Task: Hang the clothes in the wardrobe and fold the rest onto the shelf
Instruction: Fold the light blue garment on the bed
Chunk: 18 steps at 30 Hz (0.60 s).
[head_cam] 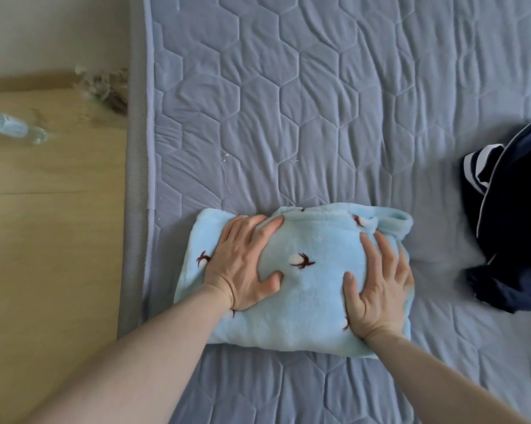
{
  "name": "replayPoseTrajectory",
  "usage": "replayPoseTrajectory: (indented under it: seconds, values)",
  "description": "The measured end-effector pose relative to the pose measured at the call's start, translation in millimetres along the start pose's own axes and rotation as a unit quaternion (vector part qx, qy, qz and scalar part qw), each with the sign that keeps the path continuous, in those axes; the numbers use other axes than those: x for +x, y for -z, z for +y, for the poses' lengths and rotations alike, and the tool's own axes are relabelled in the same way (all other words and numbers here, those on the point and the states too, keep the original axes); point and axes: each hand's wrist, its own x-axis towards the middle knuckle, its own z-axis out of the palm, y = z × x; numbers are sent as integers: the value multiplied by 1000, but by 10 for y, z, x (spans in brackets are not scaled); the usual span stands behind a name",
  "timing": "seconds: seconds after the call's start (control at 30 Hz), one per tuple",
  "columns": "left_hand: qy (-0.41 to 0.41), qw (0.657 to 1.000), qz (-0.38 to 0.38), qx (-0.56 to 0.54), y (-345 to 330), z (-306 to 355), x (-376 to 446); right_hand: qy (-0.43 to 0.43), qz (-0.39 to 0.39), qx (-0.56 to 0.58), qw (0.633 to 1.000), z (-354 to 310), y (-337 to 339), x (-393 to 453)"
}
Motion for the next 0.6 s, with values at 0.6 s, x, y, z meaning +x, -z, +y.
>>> replayPoseTrajectory:
  seconds: [0.6]
  values:
    - [475, 794, 29, -379, 784, 275, -932, -256, -166, 251, 919, -311, 1088, -222]
